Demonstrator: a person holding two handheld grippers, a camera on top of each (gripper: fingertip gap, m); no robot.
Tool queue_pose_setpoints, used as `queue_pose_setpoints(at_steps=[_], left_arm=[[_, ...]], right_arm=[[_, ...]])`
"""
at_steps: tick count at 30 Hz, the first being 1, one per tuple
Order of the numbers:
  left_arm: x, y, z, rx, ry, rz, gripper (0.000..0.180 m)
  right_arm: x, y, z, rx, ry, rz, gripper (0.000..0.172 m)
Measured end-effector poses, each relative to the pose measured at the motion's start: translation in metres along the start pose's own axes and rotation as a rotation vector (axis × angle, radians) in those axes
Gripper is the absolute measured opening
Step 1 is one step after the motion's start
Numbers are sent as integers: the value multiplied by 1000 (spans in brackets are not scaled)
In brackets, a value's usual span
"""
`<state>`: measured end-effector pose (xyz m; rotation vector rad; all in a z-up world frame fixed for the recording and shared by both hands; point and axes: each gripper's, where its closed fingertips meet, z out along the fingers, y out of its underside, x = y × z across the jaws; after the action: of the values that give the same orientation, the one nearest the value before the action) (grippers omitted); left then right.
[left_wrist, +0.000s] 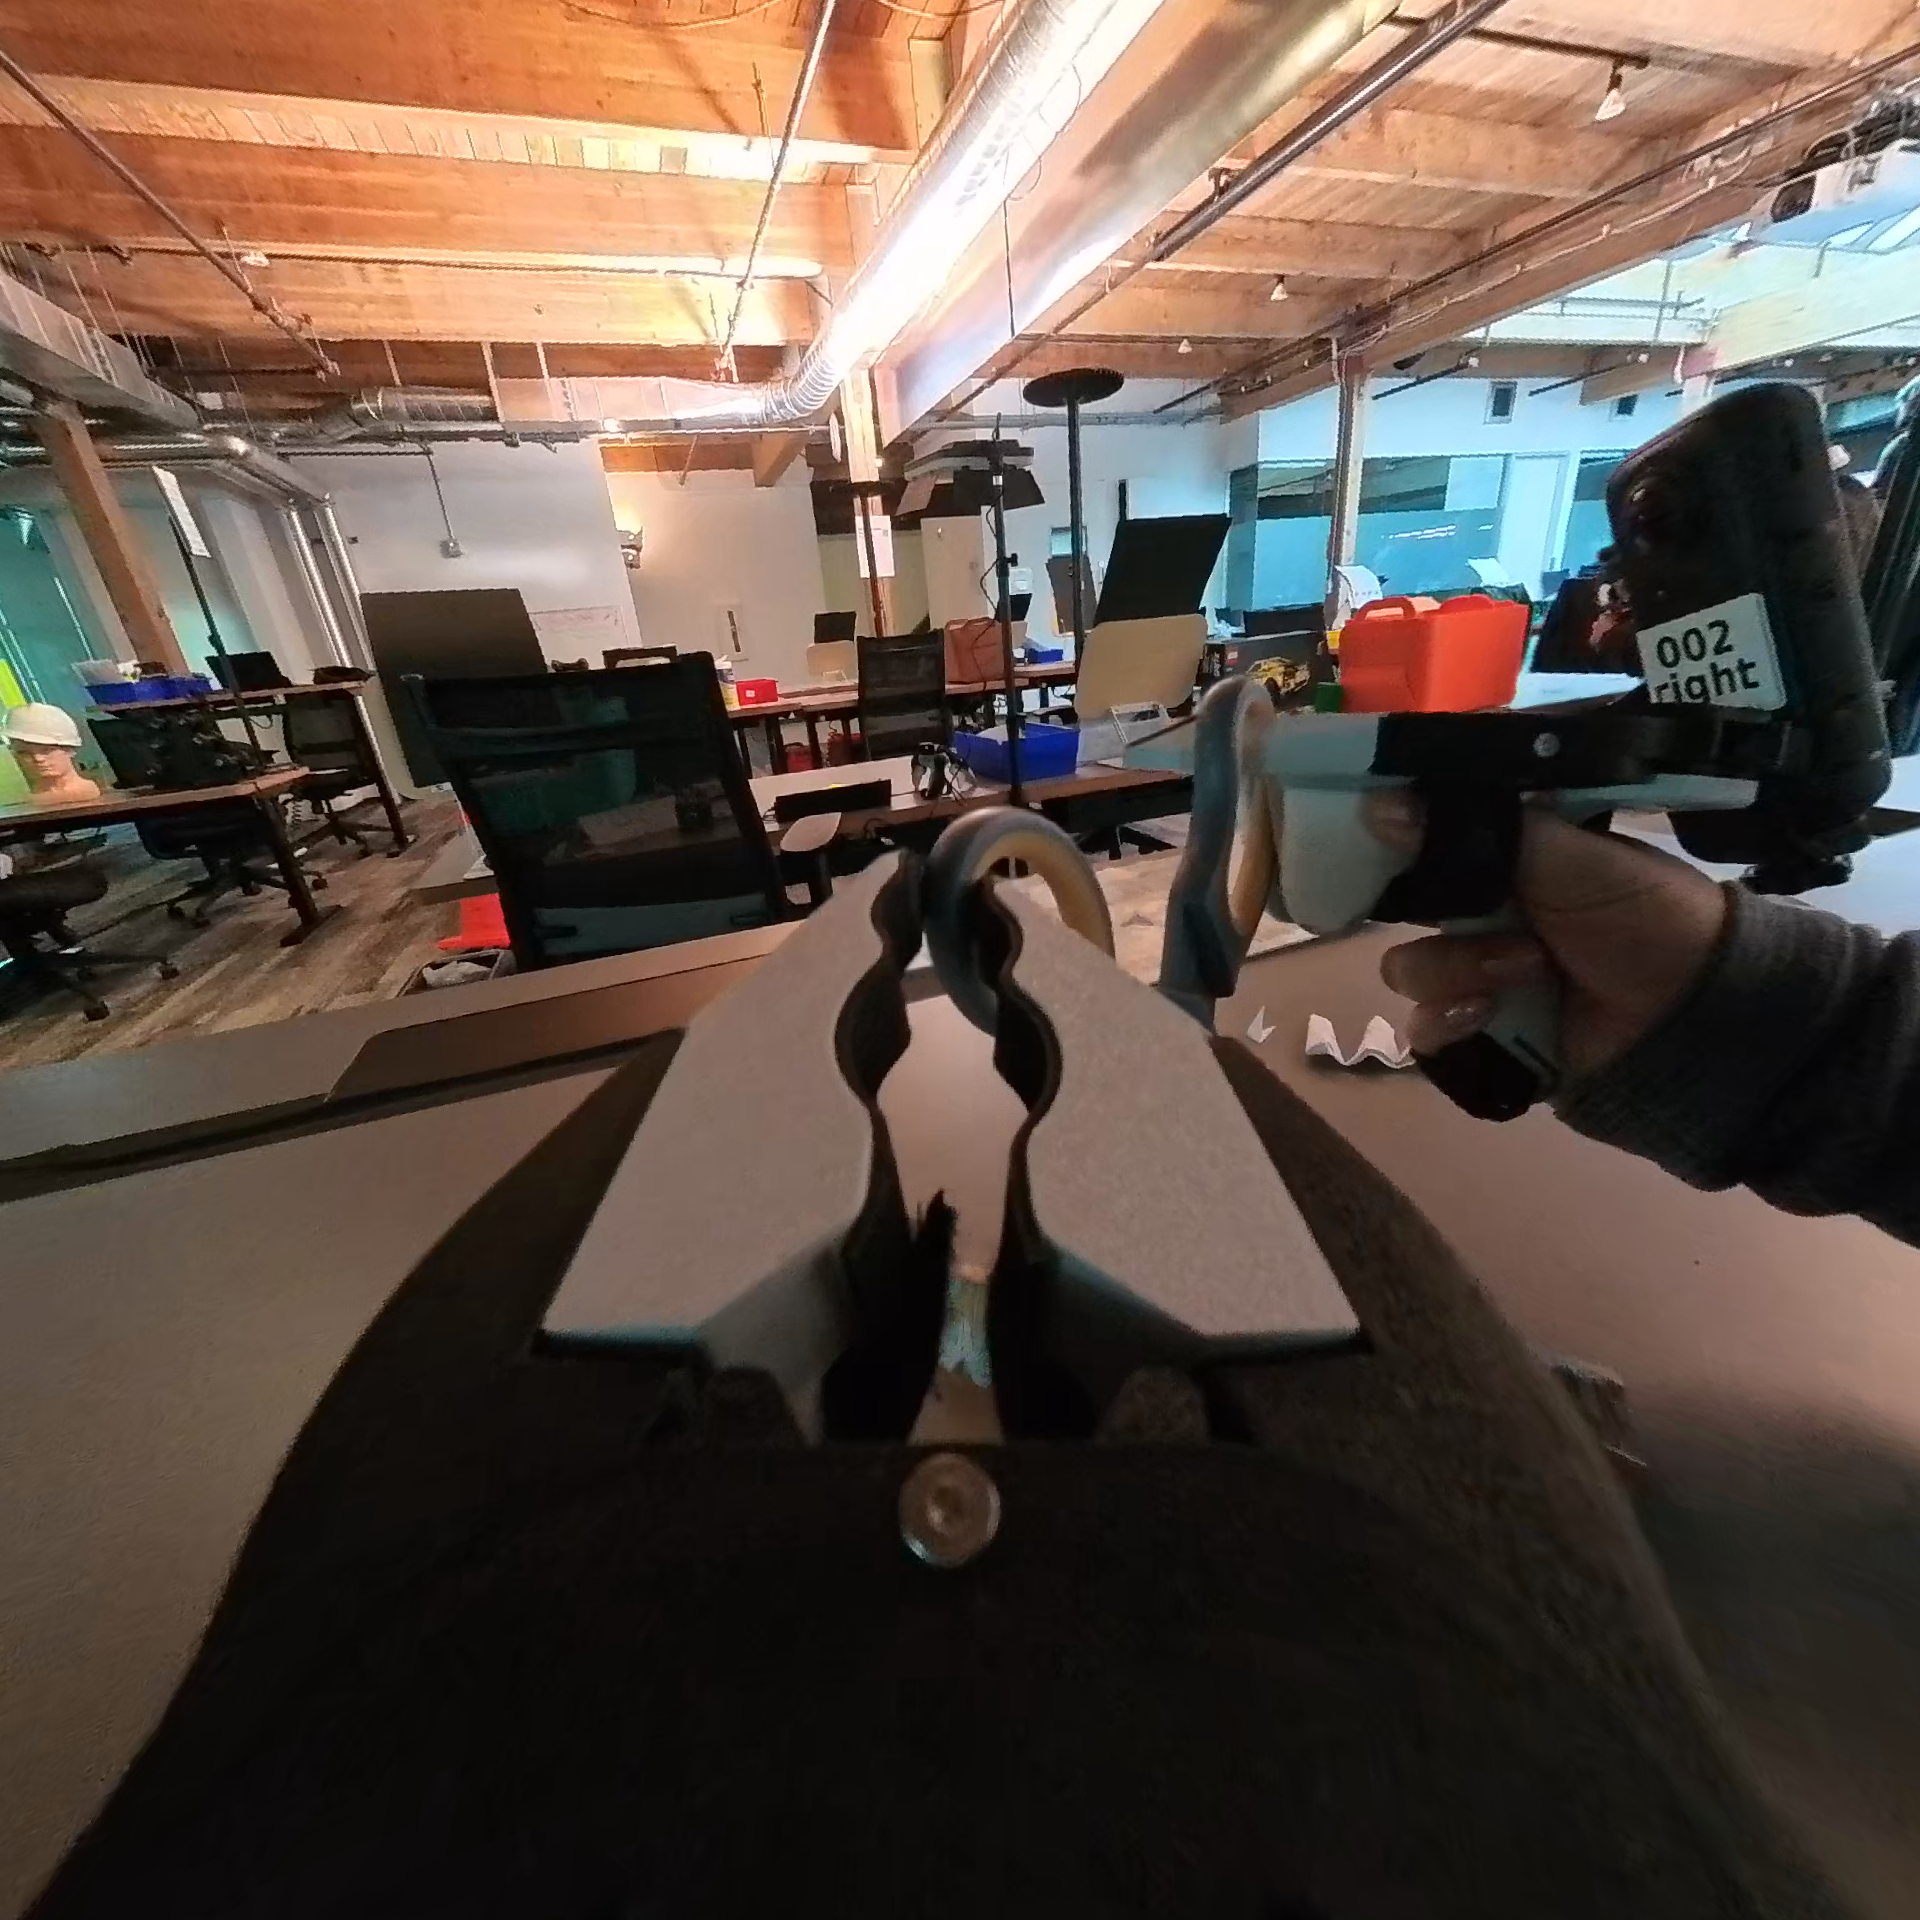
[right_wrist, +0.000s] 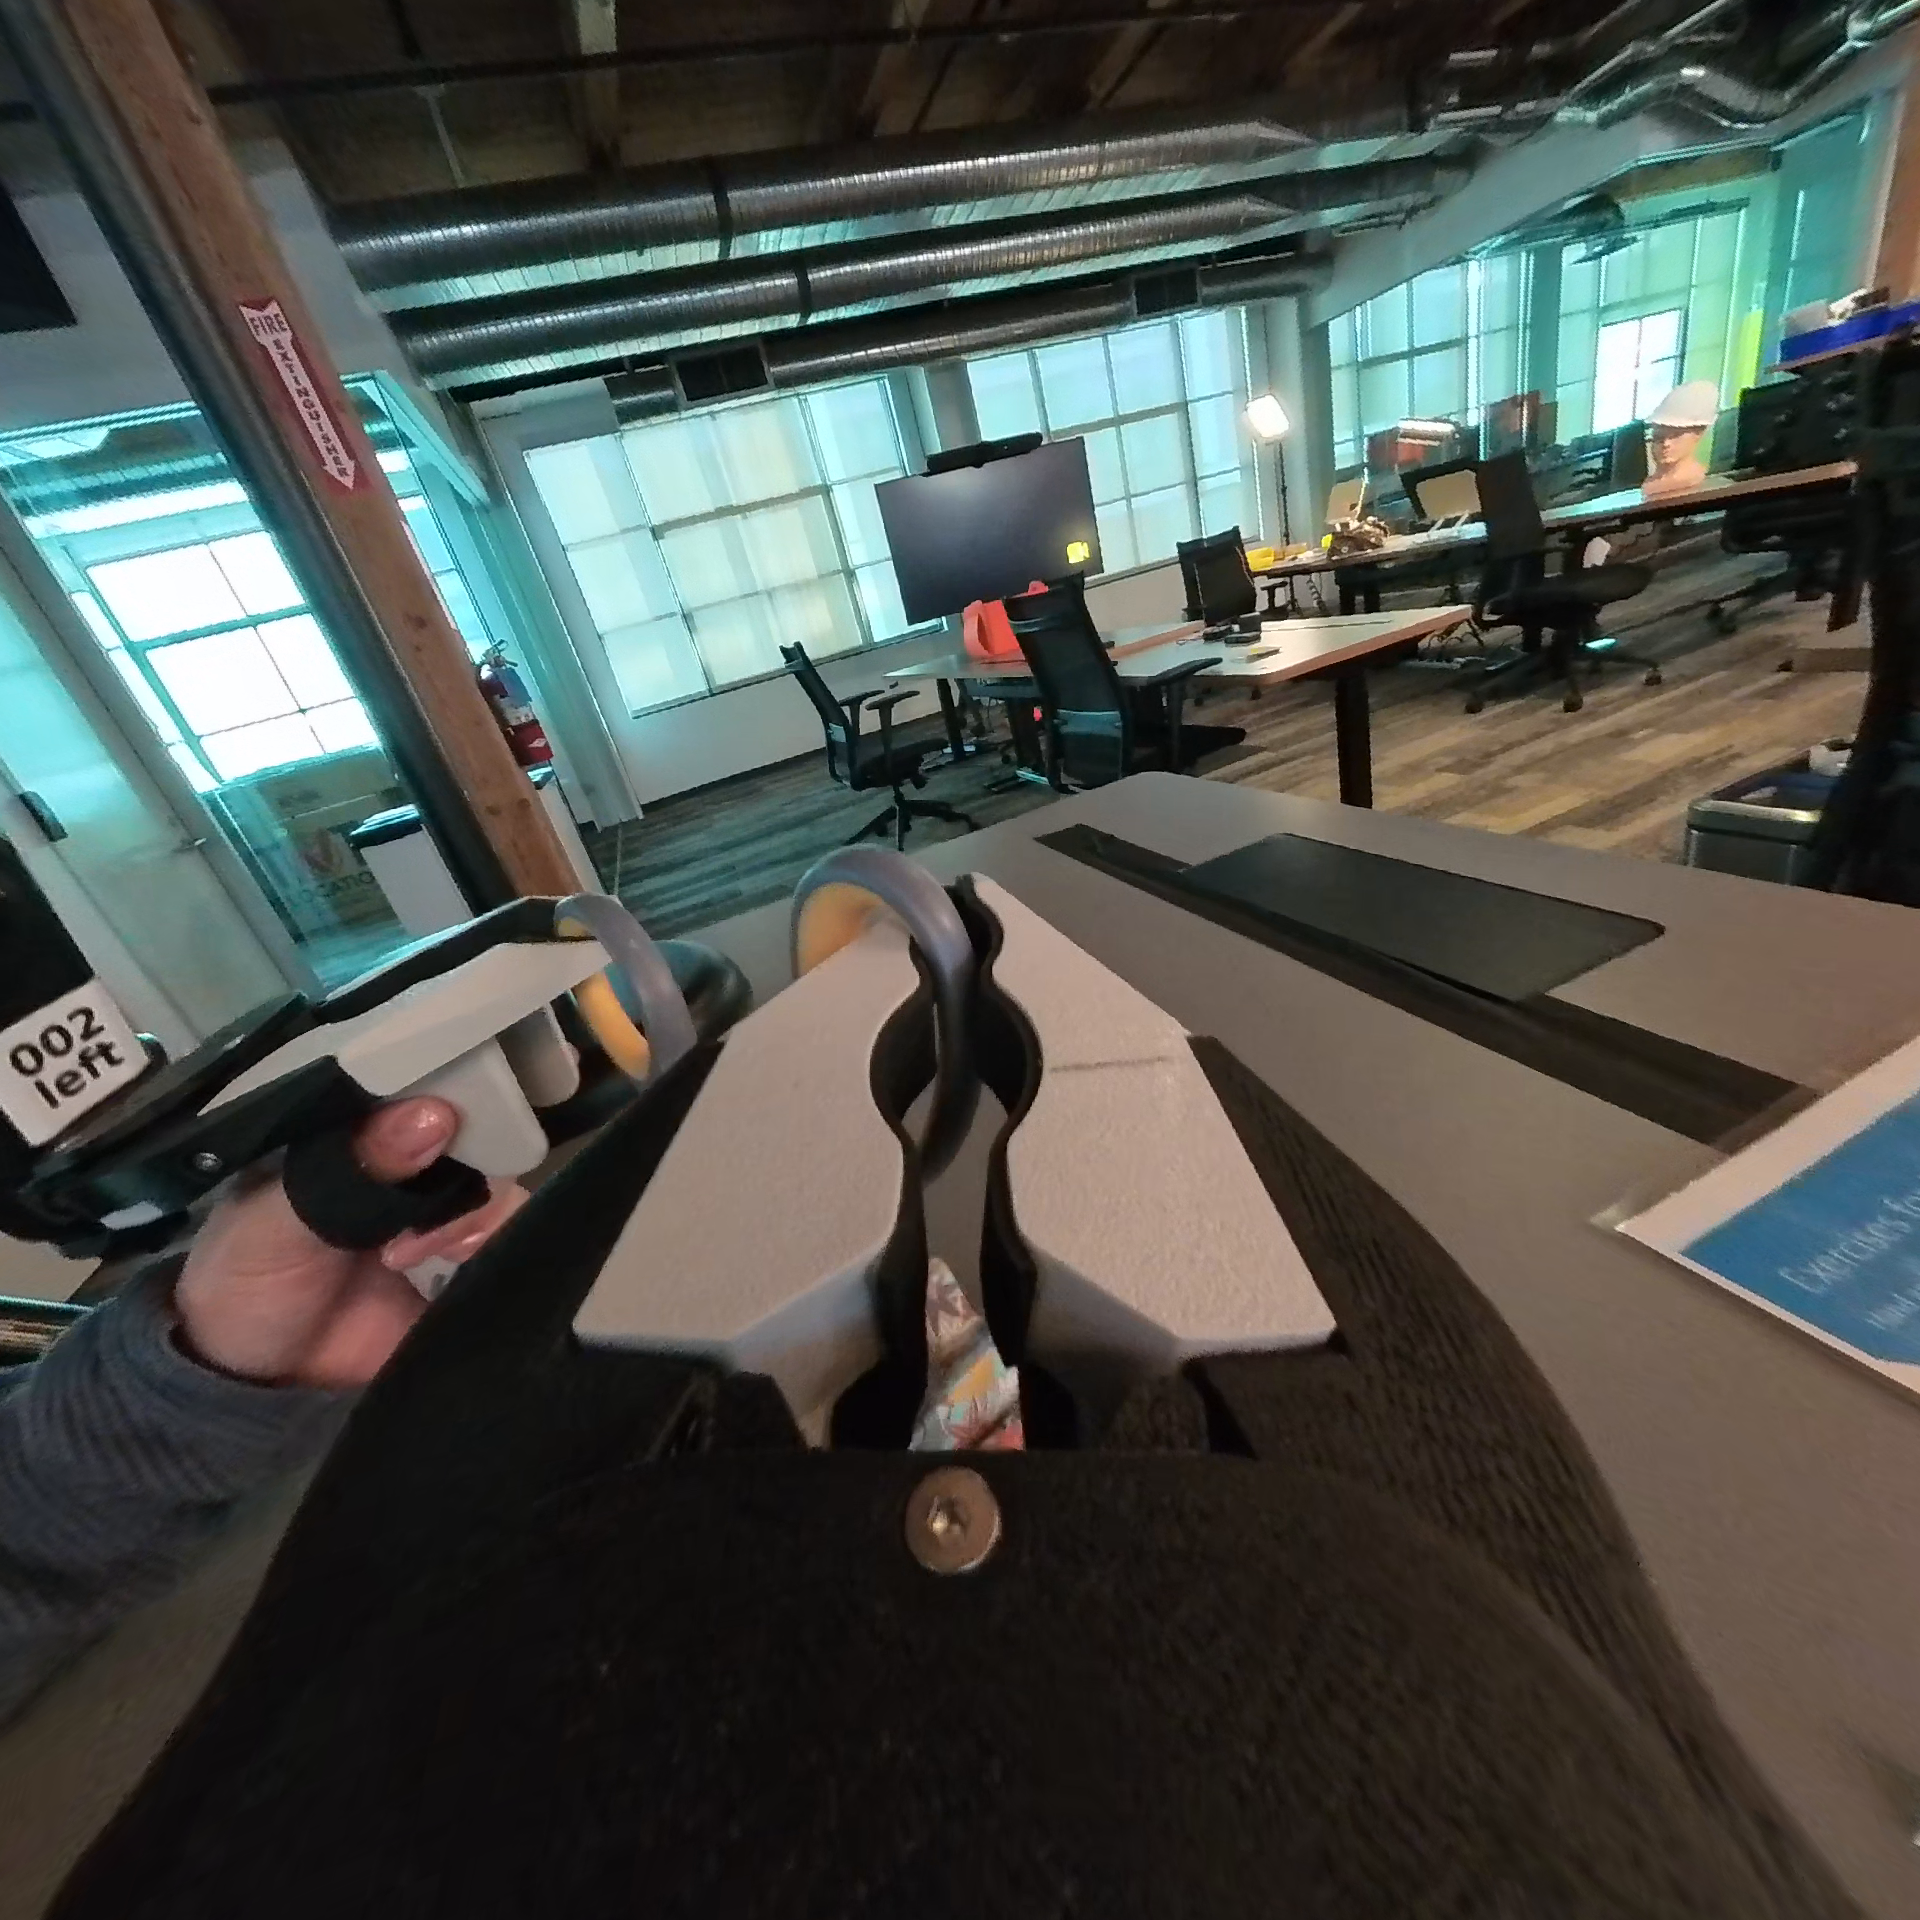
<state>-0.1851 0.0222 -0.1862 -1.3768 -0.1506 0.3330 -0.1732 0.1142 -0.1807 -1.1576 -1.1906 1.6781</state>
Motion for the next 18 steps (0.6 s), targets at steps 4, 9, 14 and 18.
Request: queue_pose_setpoints(at_steps=[4, 9, 14, 18], left_arm=[[3, -5, 0, 21, 5, 5, 7], [6, -10, -1, 43, 15, 9, 7], [8, -16, -2, 60, 18, 19, 7], [8, -19, -3, 75, 15, 23, 7]], right_arm=[[-6, -2, 3, 4, -15, -12, 0], [-14, -3, 6, 2, -38, -17, 0], [-19, -2, 7, -3, -53, -16, 0], [-22, -4, 8, 2, -60, -16, 0]])
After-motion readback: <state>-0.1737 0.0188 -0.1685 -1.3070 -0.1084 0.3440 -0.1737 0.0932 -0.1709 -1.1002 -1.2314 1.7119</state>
